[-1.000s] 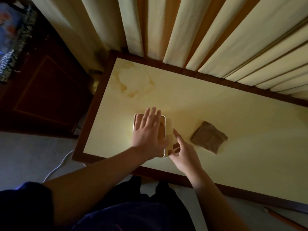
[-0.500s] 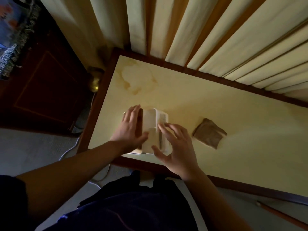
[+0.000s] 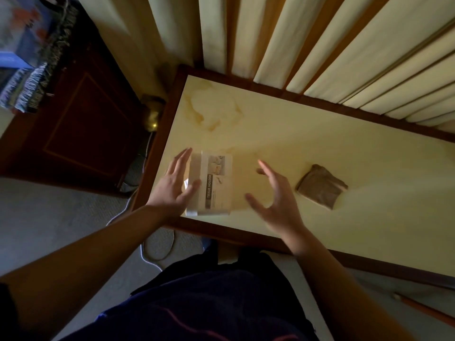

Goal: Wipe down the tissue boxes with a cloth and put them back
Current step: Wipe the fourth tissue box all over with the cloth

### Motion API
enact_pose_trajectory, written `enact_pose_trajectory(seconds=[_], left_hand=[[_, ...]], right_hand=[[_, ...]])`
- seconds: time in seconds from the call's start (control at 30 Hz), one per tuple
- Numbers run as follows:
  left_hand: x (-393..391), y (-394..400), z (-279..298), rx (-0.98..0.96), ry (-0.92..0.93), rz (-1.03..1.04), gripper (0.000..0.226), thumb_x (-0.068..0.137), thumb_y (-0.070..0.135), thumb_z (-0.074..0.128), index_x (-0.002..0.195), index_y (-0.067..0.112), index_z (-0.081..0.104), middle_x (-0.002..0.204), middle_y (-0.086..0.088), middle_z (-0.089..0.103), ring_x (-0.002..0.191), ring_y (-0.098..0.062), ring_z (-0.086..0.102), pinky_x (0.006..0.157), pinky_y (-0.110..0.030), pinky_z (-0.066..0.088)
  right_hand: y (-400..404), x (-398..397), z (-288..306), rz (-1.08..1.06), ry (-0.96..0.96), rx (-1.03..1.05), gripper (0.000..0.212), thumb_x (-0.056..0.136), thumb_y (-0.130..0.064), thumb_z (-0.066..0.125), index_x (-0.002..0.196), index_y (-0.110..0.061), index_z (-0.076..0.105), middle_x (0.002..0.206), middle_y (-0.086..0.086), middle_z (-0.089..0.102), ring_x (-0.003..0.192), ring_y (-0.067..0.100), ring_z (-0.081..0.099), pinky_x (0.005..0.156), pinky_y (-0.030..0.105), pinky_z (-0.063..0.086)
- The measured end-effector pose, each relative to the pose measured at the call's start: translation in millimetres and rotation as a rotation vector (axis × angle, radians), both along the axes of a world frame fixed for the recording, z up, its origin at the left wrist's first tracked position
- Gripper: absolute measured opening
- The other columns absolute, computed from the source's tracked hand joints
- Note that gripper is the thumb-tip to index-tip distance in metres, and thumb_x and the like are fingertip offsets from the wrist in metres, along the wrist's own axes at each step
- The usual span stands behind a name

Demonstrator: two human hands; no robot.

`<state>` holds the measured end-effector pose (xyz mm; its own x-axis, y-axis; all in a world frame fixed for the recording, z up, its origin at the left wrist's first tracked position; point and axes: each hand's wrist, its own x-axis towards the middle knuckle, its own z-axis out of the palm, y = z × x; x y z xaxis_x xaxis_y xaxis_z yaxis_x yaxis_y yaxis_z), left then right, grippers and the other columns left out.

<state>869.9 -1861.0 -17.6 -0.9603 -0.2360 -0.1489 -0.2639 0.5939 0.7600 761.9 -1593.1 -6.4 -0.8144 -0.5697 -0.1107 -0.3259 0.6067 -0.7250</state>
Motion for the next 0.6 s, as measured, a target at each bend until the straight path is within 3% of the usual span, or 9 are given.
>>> enact_pose_trajectory(seconds=[0.07,0.17,0.23,0.3,0.37,0.47,0.53,0.6], left_hand=[[-2,6,8,-0.057,0.04,-0.029,0.087,0.095,0.065,0.035,0.165,0.018,0.012,0.171,0.0,0.016,0.151,-0.022,0.03,0.114,-0.05,0.036],[-12,19,18,-0.186,0.042,-0.08,0.078,0.101,0.056,0.029,0.165,0.014,0.012,0.173,-0.005,0.014,0.159,-0.022,0.014,0.126,-0.058,0.02],[-20,25,20,-0.277,0.036,-0.112,0.076,0.103,0.054,0.025,0.166,0.013,0.011,0.173,-0.005,0.012,0.16,-0.019,0.005,0.128,-0.055,0.012],[-27,31,19,-0.36,0.02,-0.164,0.074,0.105,0.053,0.021,0.166,0.012,0.011,0.174,-0.005,0.01,0.161,-0.017,-0.001,0.129,-0.052,0.006],[-30,36,16,-0.421,-0.002,-0.198,0.073,0.106,0.054,0.018,0.165,0.011,0.015,0.174,-0.005,0.011,0.16,-0.017,-0.005,0.13,-0.05,0.002],[-31,44,16,-0.492,-0.013,-0.197,0.074,0.105,0.053,0.02,0.164,0.008,0.02,0.173,-0.008,0.014,0.16,-0.02,-0.006,0.13,-0.048,-0.005],[-32,48,18,-0.539,-0.044,-0.193,0.076,0.104,0.054,0.02,0.164,0.006,0.017,0.173,-0.009,0.01,0.16,-0.022,-0.007,0.129,-0.048,-0.009],[-33,53,19,-0.595,-0.078,-0.203,0.08,0.103,0.055,0.02,0.164,0.005,0.012,0.173,-0.011,0.005,0.16,-0.024,-0.009,0.128,-0.049,-0.01]], right_hand=[[32,-19,-24,-0.112,0.052,0.099,0.078,0.094,-0.045,0.074,0.161,-0.029,0.037,0.143,-0.001,0.058,0.134,0.015,0.049,0.111,0.024,0.037],[82,-48,-58,-0.305,0.102,0.345,0.069,0.09,-0.042,0.067,0.151,-0.013,0.053,0.131,0.014,0.065,0.125,0.033,0.06,0.107,0.048,0.05],[107,-60,-74,-0.358,0.119,0.544,0.068,0.088,-0.035,0.07,0.147,-0.006,0.054,0.14,0.021,0.061,0.133,0.043,0.055,0.112,0.06,0.044],[123,-64,-84,-0.345,0.155,0.673,0.063,0.088,-0.025,0.076,0.144,-0.005,0.057,0.147,0.021,0.057,0.136,0.044,0.052,0.113,0.064,0.037],[132,-66,-91,-0.298,0.245,0.648,0.046,0.088,-0.018,0.076,0.131,-0.004,0.067,0.133,0.024,0.065,0.118,0.048,0.062,0.098,0.061,0.051],[128,-69,-89,-0.259,0.328,0.558,0.02,0.089,-0.018,0.075,0.108,-0.01,0.075,0.105,0.016,0.075,0.089,0.043,0.071,0.077,0.048,0.055],[111,-63,-80,-0.293,0.251,0.416,0.015,0.091,-0.021,0.076,0.105,-0.014,0.076,0.09,0.007,0.077,0.076,0.035,0.073,0.072,0.039,0.057],[86,-47,-70,-0.404,0.064,0.168,0.009,0.095,-0.021,0.075,0.102,-0.016,0.075,0.071,-0.007,0.072,0.067,0.009,0.071,0.068,0.026,0.055]])
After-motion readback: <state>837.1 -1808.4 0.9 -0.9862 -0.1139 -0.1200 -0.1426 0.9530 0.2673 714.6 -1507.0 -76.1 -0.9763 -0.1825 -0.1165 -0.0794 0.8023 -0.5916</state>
